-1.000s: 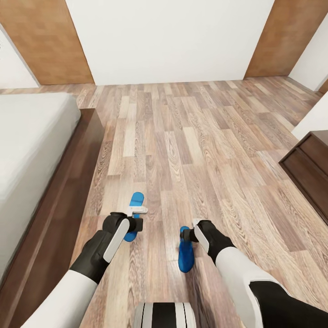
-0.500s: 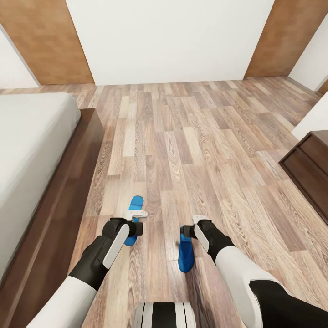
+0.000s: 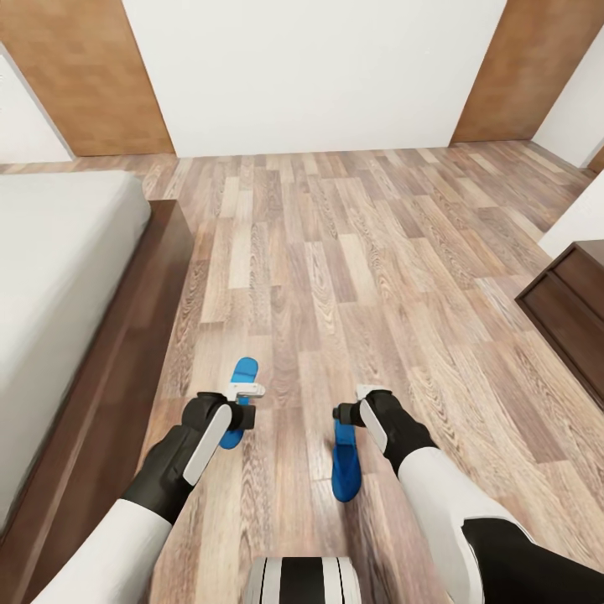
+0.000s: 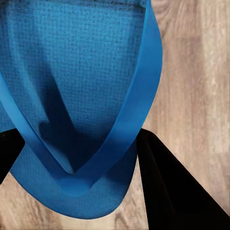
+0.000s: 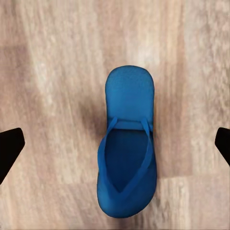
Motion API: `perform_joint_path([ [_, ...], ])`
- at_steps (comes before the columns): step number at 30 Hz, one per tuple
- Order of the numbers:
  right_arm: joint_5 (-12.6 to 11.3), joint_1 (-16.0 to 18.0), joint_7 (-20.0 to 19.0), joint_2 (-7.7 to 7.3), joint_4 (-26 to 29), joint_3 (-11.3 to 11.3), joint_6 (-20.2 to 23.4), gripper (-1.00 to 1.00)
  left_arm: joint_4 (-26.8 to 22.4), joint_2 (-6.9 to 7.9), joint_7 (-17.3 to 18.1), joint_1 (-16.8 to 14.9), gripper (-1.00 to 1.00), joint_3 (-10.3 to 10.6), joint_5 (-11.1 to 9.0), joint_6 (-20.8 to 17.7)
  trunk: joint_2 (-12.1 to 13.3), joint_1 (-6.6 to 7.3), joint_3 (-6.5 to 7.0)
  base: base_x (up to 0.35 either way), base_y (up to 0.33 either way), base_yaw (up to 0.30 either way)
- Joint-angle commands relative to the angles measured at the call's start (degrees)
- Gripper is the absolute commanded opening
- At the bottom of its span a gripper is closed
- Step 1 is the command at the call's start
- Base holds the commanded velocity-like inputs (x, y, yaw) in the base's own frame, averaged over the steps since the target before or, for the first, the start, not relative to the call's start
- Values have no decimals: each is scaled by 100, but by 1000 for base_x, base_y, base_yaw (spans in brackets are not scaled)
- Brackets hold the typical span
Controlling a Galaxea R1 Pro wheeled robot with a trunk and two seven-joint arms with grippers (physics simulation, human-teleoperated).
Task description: In the bedroom, move the book from the bed onto either nightstand, and place the two sandals side by side next to the bed.
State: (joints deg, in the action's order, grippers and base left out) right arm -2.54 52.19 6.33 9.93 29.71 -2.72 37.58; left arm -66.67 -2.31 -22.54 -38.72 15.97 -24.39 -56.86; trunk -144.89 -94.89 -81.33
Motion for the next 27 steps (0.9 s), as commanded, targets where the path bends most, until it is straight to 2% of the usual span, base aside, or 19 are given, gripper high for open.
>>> perform_joint_path([
  [1,-29,1,30,6,11,-25,24,100,-4,2,-45,-3,-100,8,-49,-16,-2,1,-4,0,109,0],
  [13,-30,-6,10,6,17,-24,21,100,19,21,-64,3,-100,-17,-20,-4,-2,1,-4,-30,27,0],
  [22,-28,-7,24,6,65,-29,21,100,-84,-49,-103,-2,-100,9,-19,6,-2,1,-4,-33,18,0],
  [27,-28,-7,31,6,113,-36,21,100,-146,-36,-88,-20,-100,29,-31,2,-3,-2,-26,-4,2,0],
])
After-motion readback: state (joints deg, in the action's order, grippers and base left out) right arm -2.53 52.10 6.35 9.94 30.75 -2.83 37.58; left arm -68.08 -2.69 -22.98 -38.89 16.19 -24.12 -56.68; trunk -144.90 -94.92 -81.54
